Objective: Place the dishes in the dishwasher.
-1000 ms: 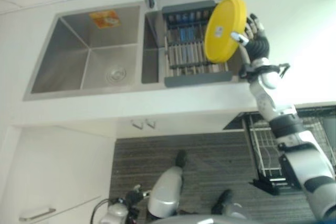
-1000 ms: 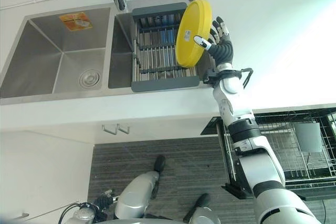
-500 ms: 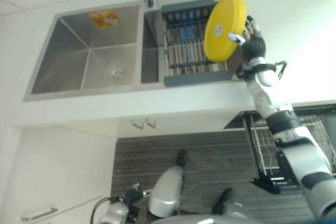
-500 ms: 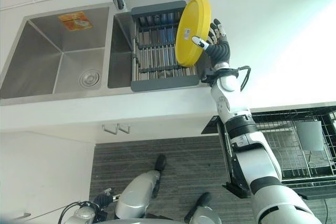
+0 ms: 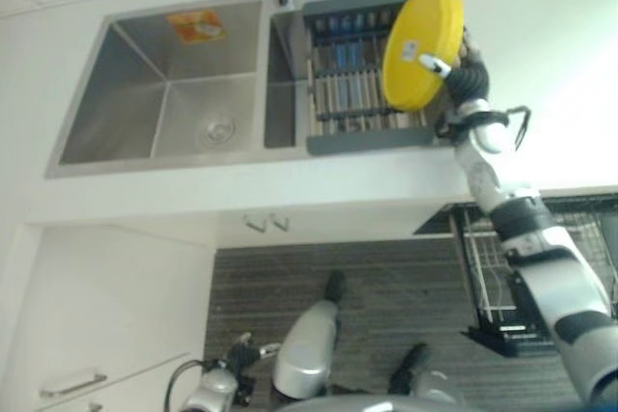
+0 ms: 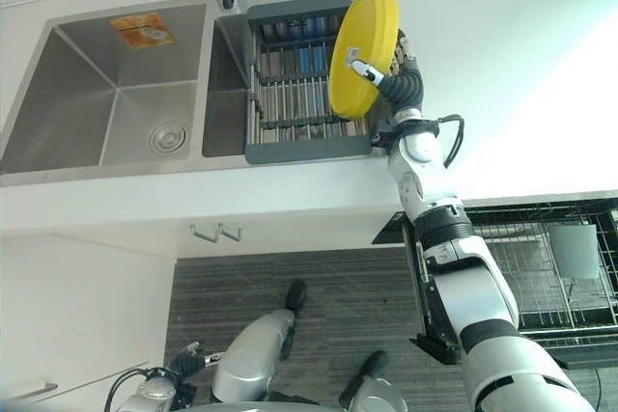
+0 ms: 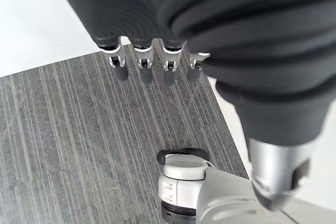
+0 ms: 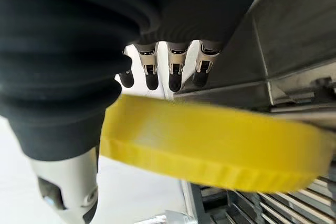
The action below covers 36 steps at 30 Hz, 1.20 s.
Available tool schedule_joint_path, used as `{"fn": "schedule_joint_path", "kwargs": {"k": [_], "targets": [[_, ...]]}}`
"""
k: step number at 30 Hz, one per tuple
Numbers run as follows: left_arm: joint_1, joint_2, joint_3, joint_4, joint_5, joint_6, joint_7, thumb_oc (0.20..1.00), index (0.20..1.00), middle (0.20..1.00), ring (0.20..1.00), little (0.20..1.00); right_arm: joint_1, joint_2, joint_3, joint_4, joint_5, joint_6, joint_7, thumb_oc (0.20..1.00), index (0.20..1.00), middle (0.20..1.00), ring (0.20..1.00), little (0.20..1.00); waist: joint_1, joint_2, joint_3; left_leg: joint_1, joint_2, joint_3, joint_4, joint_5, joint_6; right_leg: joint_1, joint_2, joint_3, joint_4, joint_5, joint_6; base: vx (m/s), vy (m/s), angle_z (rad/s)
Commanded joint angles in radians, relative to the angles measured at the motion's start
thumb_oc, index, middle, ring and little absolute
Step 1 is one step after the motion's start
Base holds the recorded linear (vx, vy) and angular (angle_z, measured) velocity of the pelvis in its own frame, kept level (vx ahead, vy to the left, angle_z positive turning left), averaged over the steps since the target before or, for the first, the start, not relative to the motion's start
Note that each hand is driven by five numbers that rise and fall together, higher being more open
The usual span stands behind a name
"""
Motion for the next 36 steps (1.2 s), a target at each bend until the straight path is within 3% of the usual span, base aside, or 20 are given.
{"fn": "schedule_joint_path", "kwargs": {"k": [1,9,11,12,22,26,32,36], "targets": [[-0.004,0.042,-0.070,-0.002,0.037,0.010,0.008,1.000,1.000,1.000,1.000,1.000,-0.082,-0.044,0.031,0.001,-0.016,-0.034,0.011,1.000,1.000,1.000,1.000,1.000,0.030,0.014,-0.030,0.000,0.020,-0.003,-0.008,-0.070,-0.012,-0.076,-0.030,0.065,0.166,-0.106,-0.028,0.00,0.010,0.05],[-0.010,0.049,-0.086,-0.012,0.041,0.017,0.011,1.000,1.000,1.000,1.000,1.000,-0.107,-0.051,0.039,0.029,-0.016,-0.017,0.006,1.000,1.000,1.000,1.000,1.000,0.038,0.013,-0.023,-0.006,0.019,-0.006,-0.004,-0.069,-0.011,-0.077,-0.032,0.061,0.170,-0.106,-0.027,0.00,0.002,0.01],[-0.012,0.049,-0.088,-0.010,0.043,0.013,0.012,1.000,1.000,1.000,1.000,1.000,-0.119,-0.054,0.041,0.044,-0.022,-0.010,0.012,0.341,0.341,0.341,0.341,0.341,0.042,0.014,-0.021,-0.009,0.019,-0.007,-0.003,-0.069,-0.011,-0.077,-0.033,0.059,0.171,-0.107,-0.026,0.00,0.000,0.00],[-0.014,0.050,-0.090,-0.009,0.045,0.009,0.013,1.000,1.000,1.000,1.000,1.000,-0.127,-0.055,0.045,0.058,-0.026,-0.016,0.005,0.200,0.200,0.200,0.200,0.200,0.045,0.014,-0.020,-0.011,0.019,-0.007,-0.004,-0.067,-0.011,-0.076,-0.033,0.057,0.169,-0.107,-0.026,0.00,0.000,0.00],[-0.020,0.048,-0.092,-0.022,0.030,0.017,0.021,1.000,1.000,1.000,1.000,1.000,-0.128,-0.046,0.039,0.055,-0.057,-0.085,-0.051,0.200,0.200,0.200,0.200,0.200,0.050,0.015,-0.011,-0.023,0.019,-0.001,0.000,-0.065,-0.009,-0.081,-0.035,0.051,0.172,-0.107,-0.024,-0.01,-0.003,0.04],[-0.017,0.037,-0.072,-0.011,-0.002,0.036,0.027,1.000,1.000,1.000,1.000,1.000,-0.107,-0.028,0.033,0.022,0.010,-0.205,-0.080,0.200,0.200,0.200,0.200,0.200,0.045,0.012,-0.017,-0.019,0.024,0.014,-0.002,-0.066,-0.009,-0.077,-0.034,0.048,0.166,-0.104,-0.023,-0.04,-0.052,0.00],[-0.019,0.017,-0.002,0.056,-0.020,0.126,0.111,1.000,1.000,1.000,1.000,1.000,-0.019,0.050,0.008,-0.160,0.138,-0.391,-0.040,0.200,0.200,0.200,0.200,0.200,0.012,-0.019,-0.059,0.019,0.037,0.047,-0.012,-0.078,-0.008,-0.054,-0.008,0.074,0.127,-0.096,-0.026,-0.07,-0.127,-0.06],[-0.014,0.012,0.043,0.110,0.018,0.146,0.154,1.000,1.000,1.000,1.000,1.000,0.038,0.079,-0.002,-0.287,0.192,-0.436,-0.024,0.200,0.200,0.200,0.200,0.200,-0.023,-0.045,-0.101,0.062,0.060,0.080,-0.024,-0.089,-0.012,-0.044,0.014,0.100,0.101,-0.092,-0.029,-0.11,-0.173,-0.29]]}}
